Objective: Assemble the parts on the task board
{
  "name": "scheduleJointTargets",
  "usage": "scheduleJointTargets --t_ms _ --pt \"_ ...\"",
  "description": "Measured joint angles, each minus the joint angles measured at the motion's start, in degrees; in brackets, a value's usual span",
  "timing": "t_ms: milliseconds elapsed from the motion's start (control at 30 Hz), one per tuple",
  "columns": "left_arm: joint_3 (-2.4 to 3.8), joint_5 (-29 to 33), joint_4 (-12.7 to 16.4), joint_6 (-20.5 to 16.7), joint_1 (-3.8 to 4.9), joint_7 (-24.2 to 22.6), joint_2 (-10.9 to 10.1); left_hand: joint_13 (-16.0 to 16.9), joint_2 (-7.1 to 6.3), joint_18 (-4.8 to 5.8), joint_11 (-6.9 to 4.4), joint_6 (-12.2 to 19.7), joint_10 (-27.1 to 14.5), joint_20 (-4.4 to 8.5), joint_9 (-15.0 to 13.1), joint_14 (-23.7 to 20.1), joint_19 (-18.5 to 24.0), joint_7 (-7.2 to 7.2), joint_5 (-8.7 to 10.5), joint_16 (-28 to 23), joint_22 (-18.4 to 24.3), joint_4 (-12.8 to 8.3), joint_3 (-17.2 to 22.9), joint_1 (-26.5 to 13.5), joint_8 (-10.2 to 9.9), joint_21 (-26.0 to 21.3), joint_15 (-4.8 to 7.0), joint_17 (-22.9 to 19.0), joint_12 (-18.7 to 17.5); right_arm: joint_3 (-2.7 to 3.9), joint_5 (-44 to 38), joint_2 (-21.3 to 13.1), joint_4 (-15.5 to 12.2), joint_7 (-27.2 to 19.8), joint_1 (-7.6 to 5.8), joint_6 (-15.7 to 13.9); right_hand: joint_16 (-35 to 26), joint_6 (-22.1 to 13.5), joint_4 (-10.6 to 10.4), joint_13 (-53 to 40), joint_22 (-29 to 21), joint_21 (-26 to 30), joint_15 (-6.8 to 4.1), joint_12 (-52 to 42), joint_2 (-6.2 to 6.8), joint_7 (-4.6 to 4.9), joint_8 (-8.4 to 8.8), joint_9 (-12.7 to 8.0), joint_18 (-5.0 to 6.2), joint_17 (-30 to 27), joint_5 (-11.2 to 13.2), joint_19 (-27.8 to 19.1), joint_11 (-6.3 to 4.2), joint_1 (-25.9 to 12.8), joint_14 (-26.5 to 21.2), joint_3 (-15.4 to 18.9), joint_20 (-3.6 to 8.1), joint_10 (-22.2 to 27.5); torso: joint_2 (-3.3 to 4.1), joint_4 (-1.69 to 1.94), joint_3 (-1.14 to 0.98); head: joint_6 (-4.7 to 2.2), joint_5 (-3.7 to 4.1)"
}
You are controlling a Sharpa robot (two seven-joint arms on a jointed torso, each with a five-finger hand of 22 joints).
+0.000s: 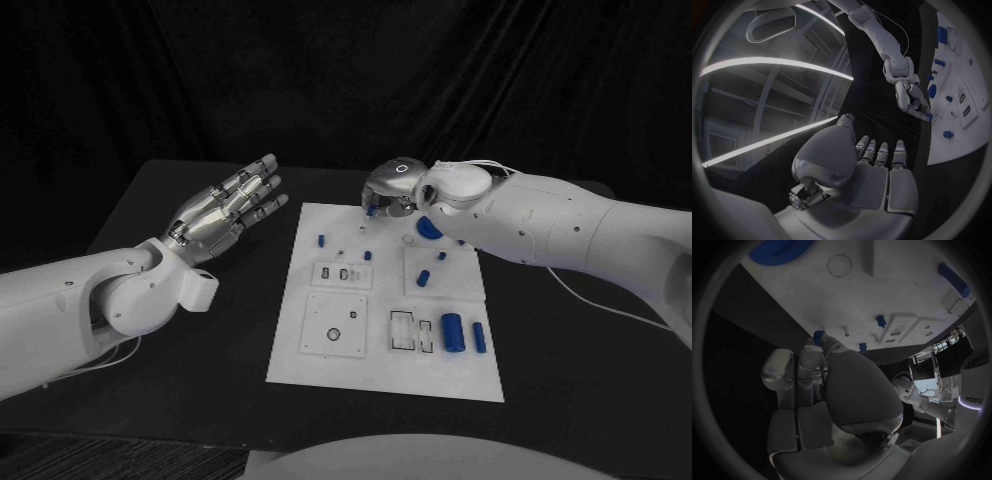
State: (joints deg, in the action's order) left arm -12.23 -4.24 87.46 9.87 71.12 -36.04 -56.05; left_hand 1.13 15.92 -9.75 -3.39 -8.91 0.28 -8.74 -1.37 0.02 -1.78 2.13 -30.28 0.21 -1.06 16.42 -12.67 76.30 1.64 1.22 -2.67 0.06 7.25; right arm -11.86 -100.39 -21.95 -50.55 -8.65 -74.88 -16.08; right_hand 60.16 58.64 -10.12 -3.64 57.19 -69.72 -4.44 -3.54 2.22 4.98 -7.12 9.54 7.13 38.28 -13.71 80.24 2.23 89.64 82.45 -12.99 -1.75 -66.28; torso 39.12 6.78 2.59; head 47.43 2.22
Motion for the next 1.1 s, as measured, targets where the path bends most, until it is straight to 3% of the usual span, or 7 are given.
scheduleJointTargets --t_ms 133,1100 --pt "0.0 0.0 -0.1 0.2 0.0 0.2 0.1 0.0 -0.03 0.01 0.2 0.0 -0.2 0.0 -0.1 0.0 0.0 0.0 -0.02 0.0 0.0 -0.1 0.1 0.0 0.0 0.0 -0.41 0.0 0.0 0.0 0.0 0.0 0.0 0.1 0.04 -0.1 0.0 0.0 0.0 0.0 0.0 0.0 0.0 0.0 0.0 0.0 0.06 0.0 0.0 0.0 0.0 0.0 0.0 0.0 0.0 0.0 0.0 0.0 -0.03 -0.04 0.01 0.15 0.0" --pt "0.0 -0.1 -0.9 1.6 0.0 1.2 0.7 0.0 0.4 0.01 0.59 -1.1 -0.2 -0.4 -0.2 0.0 0.0 -1.13 -0.85 0.0 0.0 -0.1 0.9 0.9 0.2 0.2 -0.41 0.0 0.5 -0.01 0.0 0.3 -0.2 0.2 0.25 0.0 -0.3 -0.6 -0.2 0.0 0.2 -0.2 0.21 0.0 1.29 -0.2 0.64 0.1 0.0 -0.3 0.3 -0.2 -0.04 -0.7 -0.2 -1.2 -0.2 0.0 -0.21 -0.22 0.01 1.23 -0.12"
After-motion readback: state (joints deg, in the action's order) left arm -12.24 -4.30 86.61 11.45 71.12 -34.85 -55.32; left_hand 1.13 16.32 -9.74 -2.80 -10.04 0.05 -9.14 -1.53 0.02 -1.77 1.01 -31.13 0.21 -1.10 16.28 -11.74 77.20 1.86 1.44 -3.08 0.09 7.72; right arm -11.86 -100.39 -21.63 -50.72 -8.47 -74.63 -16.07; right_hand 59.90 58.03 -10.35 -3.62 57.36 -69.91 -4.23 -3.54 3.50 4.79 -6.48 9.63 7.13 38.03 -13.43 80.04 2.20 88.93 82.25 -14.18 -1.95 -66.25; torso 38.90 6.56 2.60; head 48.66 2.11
